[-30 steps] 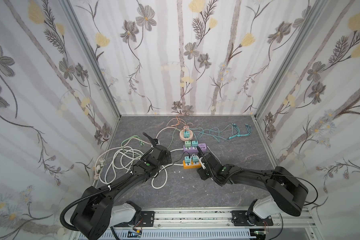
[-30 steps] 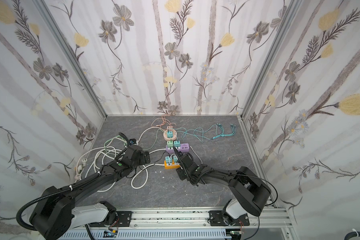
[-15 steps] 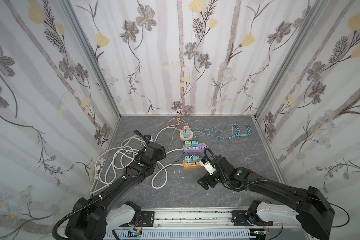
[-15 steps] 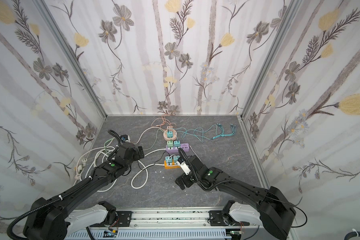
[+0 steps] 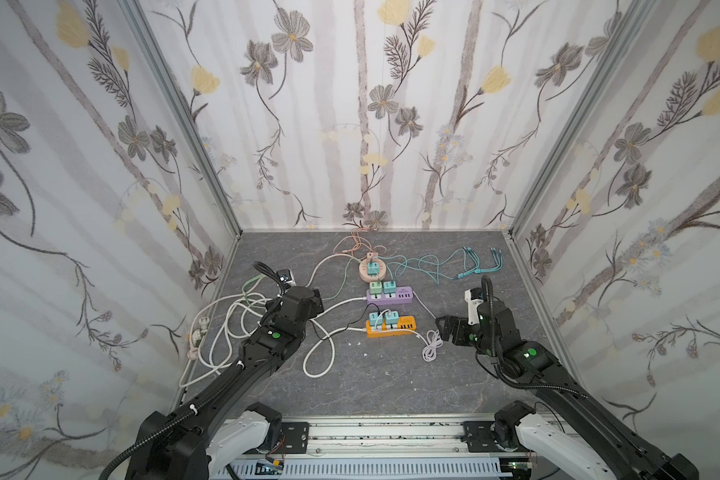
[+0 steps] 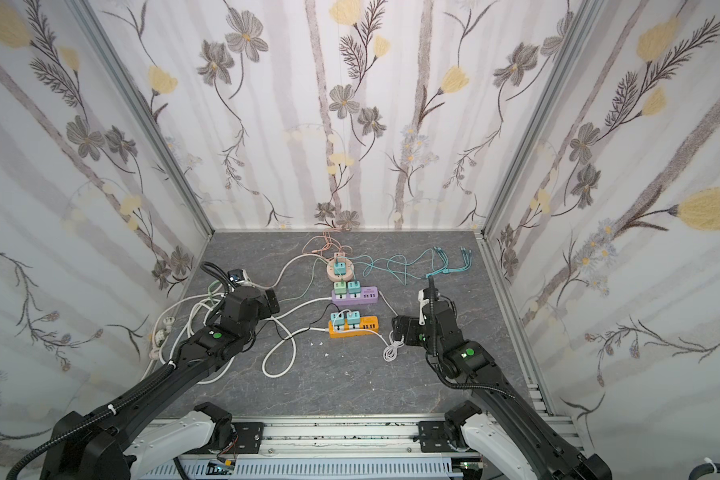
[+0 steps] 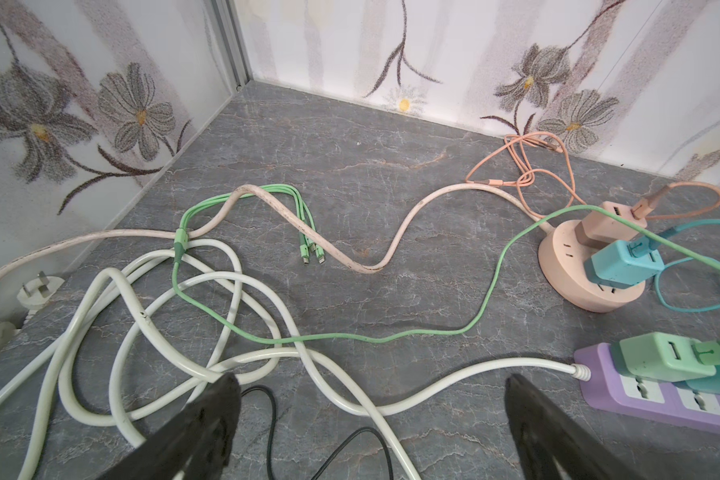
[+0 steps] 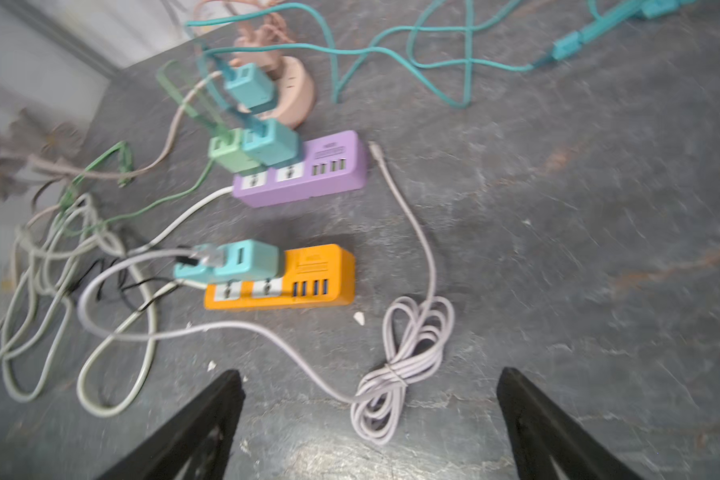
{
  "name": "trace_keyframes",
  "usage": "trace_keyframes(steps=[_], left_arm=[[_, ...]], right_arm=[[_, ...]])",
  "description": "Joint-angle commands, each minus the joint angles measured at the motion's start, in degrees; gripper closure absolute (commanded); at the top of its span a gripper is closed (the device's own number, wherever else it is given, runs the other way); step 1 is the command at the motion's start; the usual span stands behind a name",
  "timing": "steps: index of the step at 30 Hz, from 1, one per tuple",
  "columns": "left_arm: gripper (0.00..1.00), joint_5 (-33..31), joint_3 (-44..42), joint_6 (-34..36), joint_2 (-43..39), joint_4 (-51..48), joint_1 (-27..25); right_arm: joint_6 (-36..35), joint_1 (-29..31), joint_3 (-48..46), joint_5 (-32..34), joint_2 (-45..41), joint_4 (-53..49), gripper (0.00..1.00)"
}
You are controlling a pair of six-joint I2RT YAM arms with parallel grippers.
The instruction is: Insert the plug
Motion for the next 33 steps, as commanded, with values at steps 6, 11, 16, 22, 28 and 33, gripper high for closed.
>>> trace_keyframes(steps=[6,11,16,22,28,33], left_arm=[[0.0,-2.4,-1.5,-0.5,-2.3,1.5,0.6],[0.0,-2.8,-2.1,-0.4,-3.2,0.8,1.0],[0.0,-3.7,-2.9,0.0,-4.3,0.6,1.4],[0.0,-4.5,-3.9,-1.1,-5.0,1.4,3.5],[0.0,-3.6,-3.3,-1.8,-3.4,3.3,5.3],[0.0,-4.9,-2.3,-1.9,-1.0,3.9,5.7]], right_arm=[[15.7,-1.4,6.9,-1.0,21.8,-6.4,0.17],[19.9,-0.6,9.5,0.0,31.3,-4.7,0.22],[19.8,0.7,11.9,-0.4,39.2,-4.9,0.32],[19.9,0.0,10.0,2.1,37.3,-2.5,0.76],[16.2,-6.4,10.3,8.1,27.4,-2.8,0.9],[17.1,-16.5,10.9,6.0,28.0,4.1,0.9]])
